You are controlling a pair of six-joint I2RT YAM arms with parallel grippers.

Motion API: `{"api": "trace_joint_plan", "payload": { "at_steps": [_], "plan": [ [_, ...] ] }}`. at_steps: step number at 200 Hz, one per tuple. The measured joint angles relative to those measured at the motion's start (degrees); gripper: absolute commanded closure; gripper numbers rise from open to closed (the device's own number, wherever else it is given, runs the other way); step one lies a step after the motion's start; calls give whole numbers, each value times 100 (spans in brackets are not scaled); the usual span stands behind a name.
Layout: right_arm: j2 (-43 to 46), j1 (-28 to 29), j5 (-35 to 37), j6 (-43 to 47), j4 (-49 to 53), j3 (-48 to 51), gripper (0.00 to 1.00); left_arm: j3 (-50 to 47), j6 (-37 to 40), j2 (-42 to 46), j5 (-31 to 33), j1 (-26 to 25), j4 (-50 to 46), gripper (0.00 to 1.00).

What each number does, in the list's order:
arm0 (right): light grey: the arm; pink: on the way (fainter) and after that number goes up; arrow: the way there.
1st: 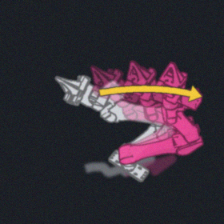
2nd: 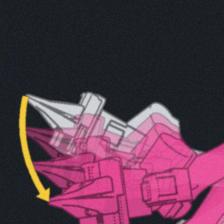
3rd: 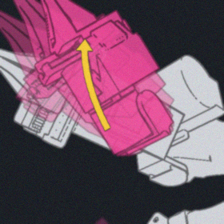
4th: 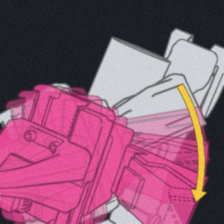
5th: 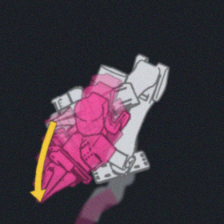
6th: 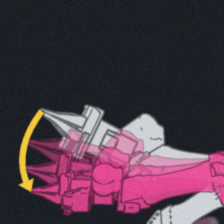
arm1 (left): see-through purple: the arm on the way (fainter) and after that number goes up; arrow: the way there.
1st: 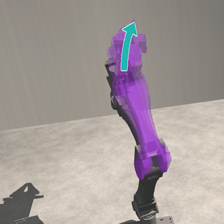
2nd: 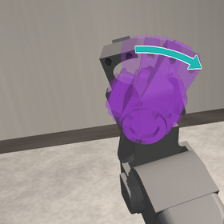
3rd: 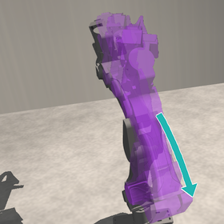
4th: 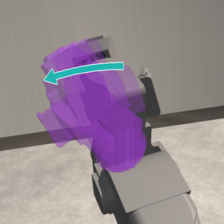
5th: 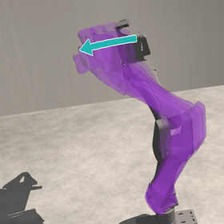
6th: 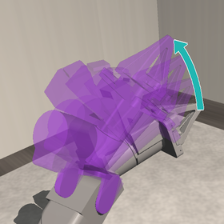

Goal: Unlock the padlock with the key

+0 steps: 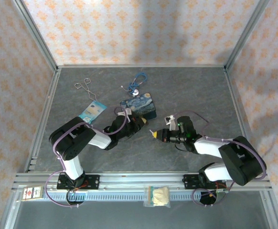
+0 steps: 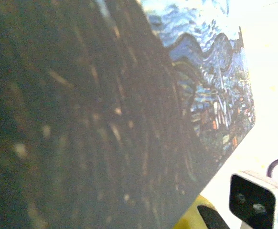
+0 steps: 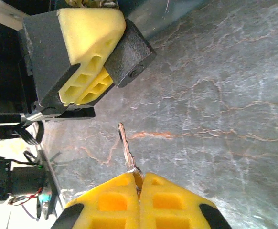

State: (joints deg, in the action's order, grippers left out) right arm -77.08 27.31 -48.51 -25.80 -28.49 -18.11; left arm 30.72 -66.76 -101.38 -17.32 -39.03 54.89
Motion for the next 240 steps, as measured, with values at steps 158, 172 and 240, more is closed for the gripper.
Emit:
{"api": "trace_joint_plan", "payload": {
  "at_steps": [158,172,240],
  "plan": [
    [-597,-424,-752,-597,-1620,26,100,-308,-501,-17,-498,20,1434,100],
    [-595,-422,-796,-595,-1615,31,100,-308,-501,-17,-498,20,1434,100],
    [-374,-422,-813,-588,-1504,205,100,-308,-496,-17,-496,20,1434,100]
  ]
}}
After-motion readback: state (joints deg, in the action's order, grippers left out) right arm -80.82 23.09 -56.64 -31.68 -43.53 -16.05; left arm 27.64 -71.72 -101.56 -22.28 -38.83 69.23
